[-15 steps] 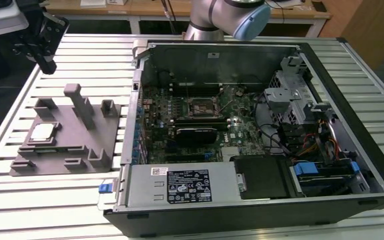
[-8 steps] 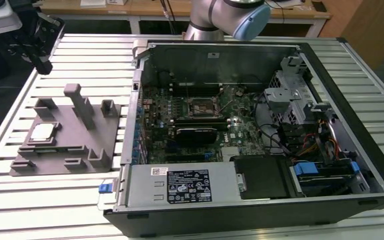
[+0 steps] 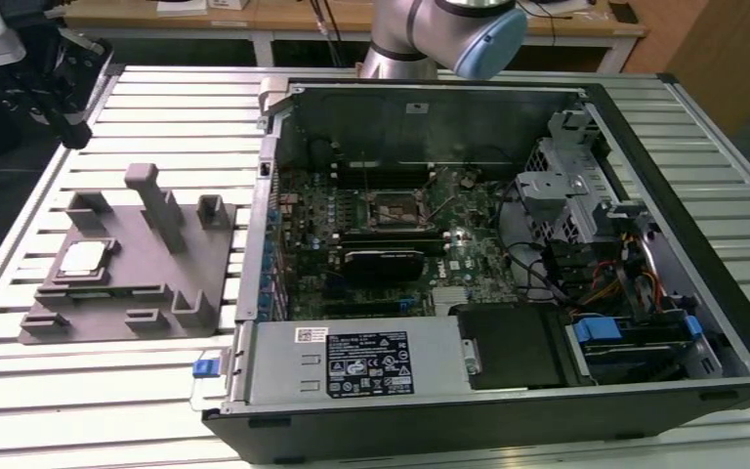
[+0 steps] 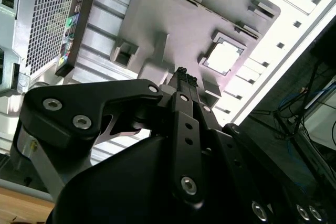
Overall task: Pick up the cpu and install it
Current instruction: 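Reach for the cpu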
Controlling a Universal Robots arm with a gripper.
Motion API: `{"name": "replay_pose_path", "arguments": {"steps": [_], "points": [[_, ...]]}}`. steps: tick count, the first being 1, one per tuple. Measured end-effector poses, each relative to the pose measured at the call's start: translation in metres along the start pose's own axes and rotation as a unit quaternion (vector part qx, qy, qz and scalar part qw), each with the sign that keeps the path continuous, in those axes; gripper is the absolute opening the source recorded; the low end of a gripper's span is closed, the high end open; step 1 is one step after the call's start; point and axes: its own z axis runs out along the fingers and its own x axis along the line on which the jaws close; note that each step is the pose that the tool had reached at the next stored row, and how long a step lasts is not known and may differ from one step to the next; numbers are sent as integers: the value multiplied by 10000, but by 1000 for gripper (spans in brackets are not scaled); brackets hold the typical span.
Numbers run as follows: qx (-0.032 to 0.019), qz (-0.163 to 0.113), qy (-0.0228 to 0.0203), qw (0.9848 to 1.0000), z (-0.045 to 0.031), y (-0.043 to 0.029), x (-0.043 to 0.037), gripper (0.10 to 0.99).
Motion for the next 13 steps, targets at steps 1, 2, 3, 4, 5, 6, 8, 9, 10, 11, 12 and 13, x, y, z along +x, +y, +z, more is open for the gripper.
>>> {"name": "replay_pose_path", "arguments": {"steps": [1,2,3,4,5,6,8,9,10,11,12,13], "points": [[-1,0,-1,10000,10,-2,12,106],[-1,0,-1,10000,20,-4,24,106],[0,0,1,10000,42,-7,47,106],[0,0,4,10000,69,-10,78,106],[0,0,5,10000,83,-12,95,106],[0,1,6,10000,99,-14,114,106],[1,1,9,10000,132,-18,150,106],[1,1,10,10000,150,-21,170,106],[0,1,10,10000,168,-23,190,106],[0,1,12,10000,185,-25,210,106],[1,1,13,10000,202,-28,233,106],[1,1,14,10000,220,-30,255,106]]}}
